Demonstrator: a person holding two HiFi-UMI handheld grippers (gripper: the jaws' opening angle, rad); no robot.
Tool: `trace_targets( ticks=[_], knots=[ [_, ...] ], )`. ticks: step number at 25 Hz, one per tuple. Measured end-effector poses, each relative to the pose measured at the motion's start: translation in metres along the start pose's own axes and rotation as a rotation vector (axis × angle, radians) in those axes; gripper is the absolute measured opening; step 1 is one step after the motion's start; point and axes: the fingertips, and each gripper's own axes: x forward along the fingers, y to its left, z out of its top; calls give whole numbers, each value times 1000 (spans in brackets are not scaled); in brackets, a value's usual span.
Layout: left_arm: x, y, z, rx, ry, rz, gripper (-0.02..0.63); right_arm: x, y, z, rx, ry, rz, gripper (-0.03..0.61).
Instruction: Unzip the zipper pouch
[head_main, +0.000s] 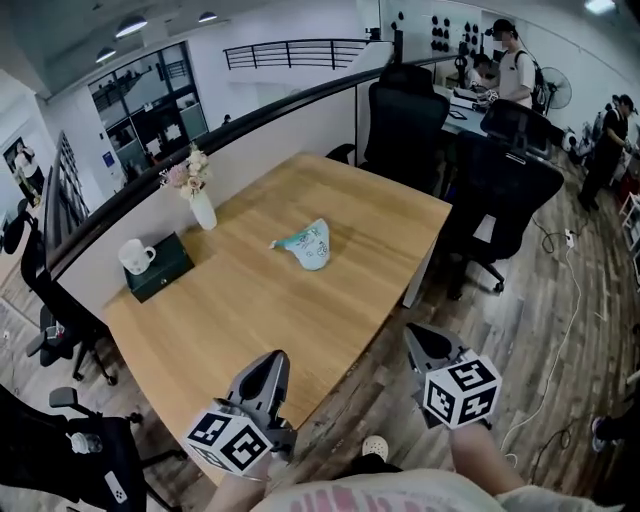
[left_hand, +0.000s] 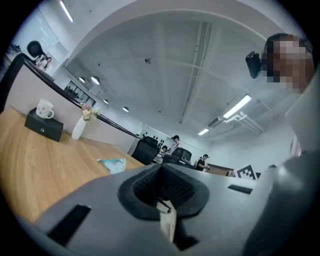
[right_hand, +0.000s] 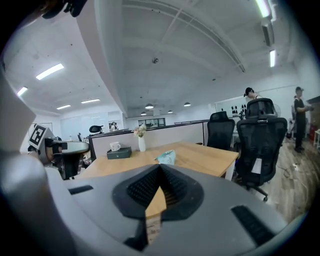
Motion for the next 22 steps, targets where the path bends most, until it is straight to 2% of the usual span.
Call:
trace_targets(
  ticks=[6, 9, 11, 16, 22],
  knots=[
    [73, -3, 16, 24, -83, 53, 0, 43, -61, 50, 11, -62, 105, -2],
    [96, -3, 17, 53, -102, 73, 0, 60, -83, 57, 14, -70, 143, -2],
    [106, 0, 9, 56, -94, 96, 0, 71, -94, 49, 33, -45, 161, -2],
    [120, 24, -22, 4, -20, 158, 0, 99, -111, 9, 108, 58, 193, -2],
    [149, 66, -44, -30, 3, 215, 0, 150, -122, -21, 133, 152, 241, -1]
  ],
)
